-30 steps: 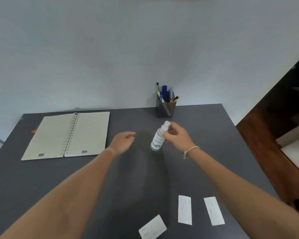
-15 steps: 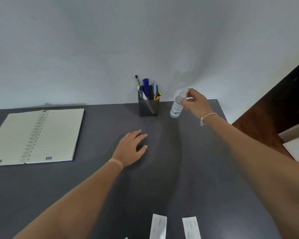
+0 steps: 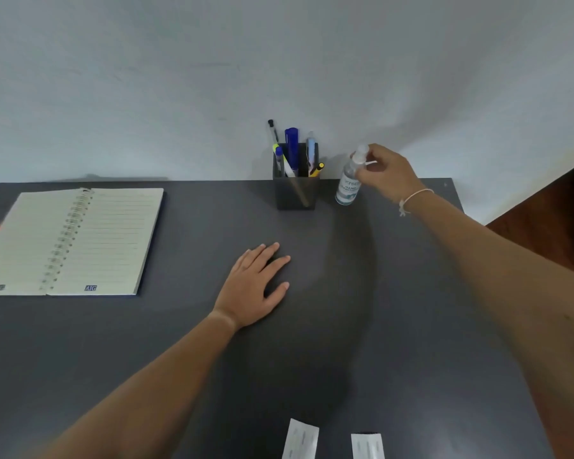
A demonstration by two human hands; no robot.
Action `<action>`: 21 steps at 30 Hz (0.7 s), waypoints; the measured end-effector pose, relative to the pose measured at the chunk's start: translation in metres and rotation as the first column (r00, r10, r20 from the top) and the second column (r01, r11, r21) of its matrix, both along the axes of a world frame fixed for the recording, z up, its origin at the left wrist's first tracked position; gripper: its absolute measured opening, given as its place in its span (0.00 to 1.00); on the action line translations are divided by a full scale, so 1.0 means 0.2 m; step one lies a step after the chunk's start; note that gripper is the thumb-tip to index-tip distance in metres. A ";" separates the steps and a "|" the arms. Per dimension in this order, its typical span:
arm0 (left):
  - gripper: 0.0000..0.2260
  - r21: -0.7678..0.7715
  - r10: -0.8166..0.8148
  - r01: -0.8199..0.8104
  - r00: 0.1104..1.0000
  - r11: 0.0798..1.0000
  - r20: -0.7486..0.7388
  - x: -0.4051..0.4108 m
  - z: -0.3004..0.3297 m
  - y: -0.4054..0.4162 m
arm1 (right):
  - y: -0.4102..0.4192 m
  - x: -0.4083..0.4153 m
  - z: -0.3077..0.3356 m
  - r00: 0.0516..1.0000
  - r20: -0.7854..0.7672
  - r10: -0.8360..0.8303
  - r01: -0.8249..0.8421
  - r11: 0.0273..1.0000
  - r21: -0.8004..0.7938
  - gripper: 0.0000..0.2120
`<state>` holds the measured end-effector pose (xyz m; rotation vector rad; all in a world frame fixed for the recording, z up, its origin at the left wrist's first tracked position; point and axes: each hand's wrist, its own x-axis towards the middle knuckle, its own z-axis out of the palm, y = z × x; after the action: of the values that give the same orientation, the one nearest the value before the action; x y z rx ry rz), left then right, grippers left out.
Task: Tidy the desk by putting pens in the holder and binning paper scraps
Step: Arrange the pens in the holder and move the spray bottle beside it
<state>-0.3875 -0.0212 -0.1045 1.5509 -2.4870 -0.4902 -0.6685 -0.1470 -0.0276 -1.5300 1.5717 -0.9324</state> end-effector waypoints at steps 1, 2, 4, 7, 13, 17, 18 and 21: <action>0.22 -0.005 0.002 -0.002 1.000 1.000 0.003 0.00 0.00 0.00 | 0.00 0.00 0.00 1.000 0.010 -0.006 0.006 1.000 0.000 0.11; 0.22 -0.009 0.005 -0.005 1.000 1.000 0.003 0.00 0.00 0.00 | 0.00 0.00 0.00 1.000 0.022 -0.011 0.011 1.000 0.003 0.11; 0.22 -0.009 0.009 -0.008 1.000 1.000 0.006 0.00 -0.01 0.00 | 0.00 0.00 -0.01 0.999 0.046 -0.008 0.007 1.000 0.020 0.11; 0.22 -0.005 0.010 -0.010 1.000 1.000 0.009 0.00 -0.01 0.00 | 0.00 0.00 -0.01 0.998 0.057 0.001 -0.002 1.000 0.025 0.12; 0.22 0.002 0.012 -0.012 1.000 1.000 -0.005 0.00 -0.01 0.00 | -0.02 0.03 0.00 0.998 0.058 -0.012 0.009 0.999 0.048 0.14; 0.22 0.014 0.013 -0.013 1.000 1.000 0.007 0.00 -0.01 0.00 | -0.01 0.04 0.00 0.999 0.044 -0.012 0.009 0.998 0.061 0.14; 0.22 0.016 0.012 -0.013 1.000 1.000 0.008 0.00 -0.01 0.00 | -0.01 0.04 0.00 0.999 0.041 -0.014 0.011 0.998 0.059 0.14; 0.22 0.027 0.010 -0.010 1.000 1.000 0.011 0.00 -0.01 0.00 | 0.00 0.04 0.00 0.999 0.040 -0.028 0.026 0.998 0.064 0.14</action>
<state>-0.3884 -0.0222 -0.1060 1.5794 -2.4896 -0.5174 -0.6595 -0.1476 -0.0280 -1.4400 1.5814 -0.9143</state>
